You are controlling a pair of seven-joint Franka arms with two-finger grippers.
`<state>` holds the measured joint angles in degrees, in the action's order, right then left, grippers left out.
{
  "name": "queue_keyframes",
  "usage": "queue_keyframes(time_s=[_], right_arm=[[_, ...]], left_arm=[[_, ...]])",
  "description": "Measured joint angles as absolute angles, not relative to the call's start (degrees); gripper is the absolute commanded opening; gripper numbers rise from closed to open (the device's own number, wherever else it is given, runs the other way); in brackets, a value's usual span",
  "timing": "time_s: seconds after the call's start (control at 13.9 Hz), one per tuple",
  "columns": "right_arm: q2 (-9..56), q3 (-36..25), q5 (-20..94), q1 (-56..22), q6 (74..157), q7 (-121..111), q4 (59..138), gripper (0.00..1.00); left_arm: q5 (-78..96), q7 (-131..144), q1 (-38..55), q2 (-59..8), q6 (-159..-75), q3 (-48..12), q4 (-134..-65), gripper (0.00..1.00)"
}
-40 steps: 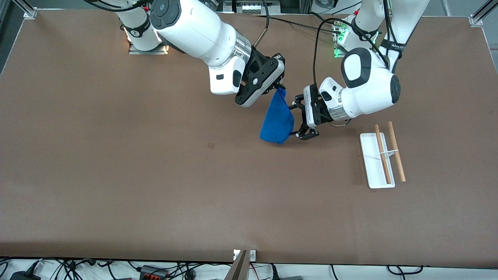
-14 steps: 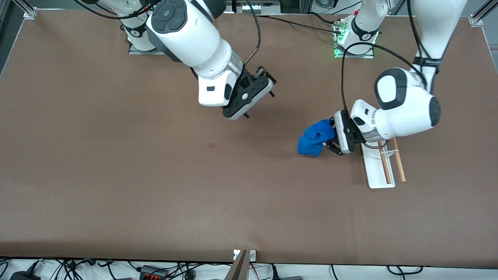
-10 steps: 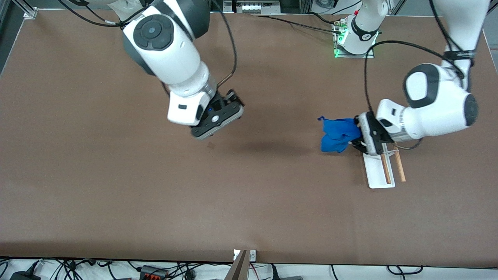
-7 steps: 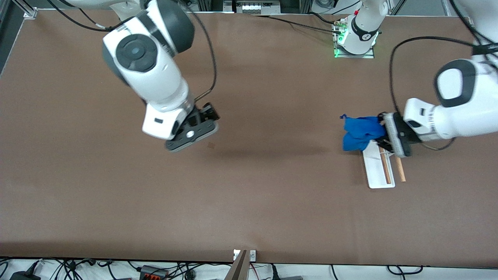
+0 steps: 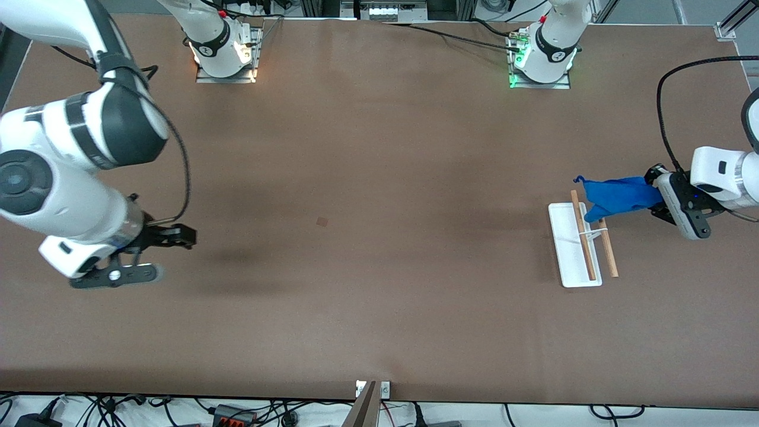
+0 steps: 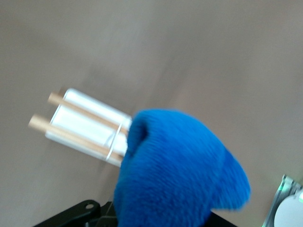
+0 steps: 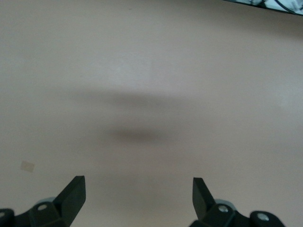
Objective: Pass towel and hang on rack
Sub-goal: 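Drape the towel over the wooden dowels with the left gripper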
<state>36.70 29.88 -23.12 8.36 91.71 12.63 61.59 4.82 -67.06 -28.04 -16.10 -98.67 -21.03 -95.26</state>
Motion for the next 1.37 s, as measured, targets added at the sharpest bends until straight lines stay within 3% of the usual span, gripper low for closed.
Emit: queue_keyframes(time_s=[0.36, 0.5, 0.72, 0.79, 1.01, 1.37], right_arm=[[34.98, 28.38, -20.48, 6.85, 90.68, 20.13, 61.59, 1.00], [32.14, 19.26, -12.16, 4.16, 89.88, 19.20, 62.16, 1.00], [27.76, 0.44, -1.69, -2.49, 89.72, 8.83, 65.23, 1.00], [26.50, -2.62, -0.23, -3.25, 89.72, 7.07, 66.51, 1.00], [22.67, -4.73, 0.26, -2.01, 89.72, 5.74, 69.88, 1.00], [16.90, -2.95, 0.03, 1.47, 89.72, 2.43, 73.28, 1.00]], left_arm=[[-0.25, -64.33, -28.30, -16.53, -99.90, -21.15, -95.29, 0.00], [-1.16, -64.33, -28.32, -16.71, -100.22, -21.15, -95.27, 0.00], [-2.48, -64.39, -28.31, -16.71, -100.29, -21.25, -94.63, 0.00], [-2.88, -64.52, -28.26, -16.70, -100.24, -21.40, -93.94, 0.00], [-3.60, -65.51, -28.29, -16.69, -98.88, -21.67, -91.41, 0.00], [-3.55, -65.78, -28.26, -18.58, -98.57, -21.75, -91.07, 0.00]])
